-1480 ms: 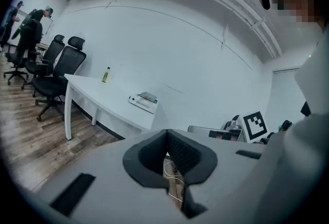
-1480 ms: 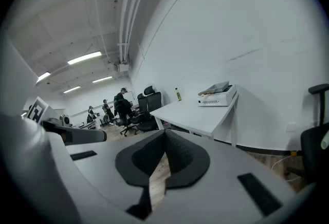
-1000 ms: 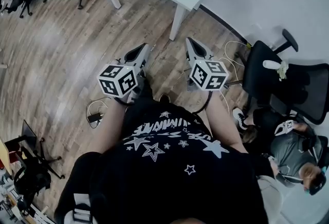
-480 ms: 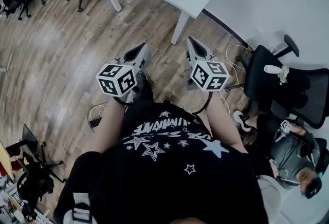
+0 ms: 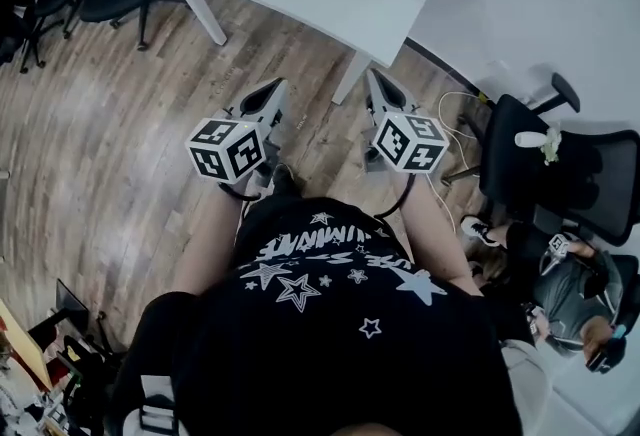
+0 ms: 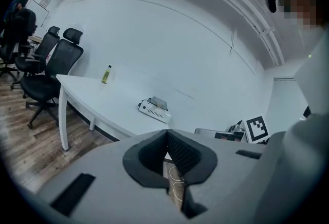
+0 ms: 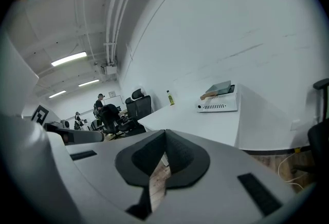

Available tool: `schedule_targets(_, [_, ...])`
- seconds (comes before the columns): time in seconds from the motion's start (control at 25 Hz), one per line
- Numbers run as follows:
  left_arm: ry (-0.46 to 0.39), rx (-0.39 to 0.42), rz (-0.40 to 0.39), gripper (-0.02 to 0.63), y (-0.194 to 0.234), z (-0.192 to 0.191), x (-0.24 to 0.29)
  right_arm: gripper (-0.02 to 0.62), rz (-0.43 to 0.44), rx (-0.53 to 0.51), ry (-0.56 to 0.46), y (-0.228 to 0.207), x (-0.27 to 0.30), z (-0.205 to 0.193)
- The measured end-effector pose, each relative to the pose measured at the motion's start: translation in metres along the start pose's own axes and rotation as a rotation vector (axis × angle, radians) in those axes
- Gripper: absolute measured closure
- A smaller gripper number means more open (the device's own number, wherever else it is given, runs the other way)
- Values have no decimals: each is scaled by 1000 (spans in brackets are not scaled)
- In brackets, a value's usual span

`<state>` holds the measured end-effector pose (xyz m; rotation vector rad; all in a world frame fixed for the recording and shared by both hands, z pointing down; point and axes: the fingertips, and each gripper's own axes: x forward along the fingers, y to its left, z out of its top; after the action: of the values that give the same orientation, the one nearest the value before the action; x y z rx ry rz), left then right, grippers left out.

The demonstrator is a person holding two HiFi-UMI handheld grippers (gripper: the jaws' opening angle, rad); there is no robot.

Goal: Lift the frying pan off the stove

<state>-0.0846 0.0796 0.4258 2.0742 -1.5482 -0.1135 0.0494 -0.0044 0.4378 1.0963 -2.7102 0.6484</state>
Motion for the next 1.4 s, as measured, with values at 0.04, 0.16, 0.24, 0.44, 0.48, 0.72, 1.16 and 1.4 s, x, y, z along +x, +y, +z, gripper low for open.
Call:
schedule_targets(0.04, [2,-2,-7,598,8,5,3,588,-6,2,-1,2,9,2])
schedule_targets(0.16, [11,-1,-33,598,30,19,7,588,-33,9,-4,9,33,8])
schedule_targets(0.24, [16,3,-50,598,46,29,11,588,-50,5,-13,14,49,14])
schedule_targets(0.44, [13,-24,-79,598,80,47,19,588,-57,-21,-20,31,79,23])
schedule_targets(0.48, [17,-27,-86,598,84,48,20,588,-66,-22,-19,32,83,23])
schedule_targets(0.72, [39,-42,-118,598,97,52,33,588,-126,-15,0,17,99,28])
schedule_targets(1.16, [85,-13,-124,598,114,72,88,588,-206,16,-44,-51,138,64])
schedule_targets(1.4, [114,-24,-154,598,119,84,139,588,-240,73,-98,-96,169,95])
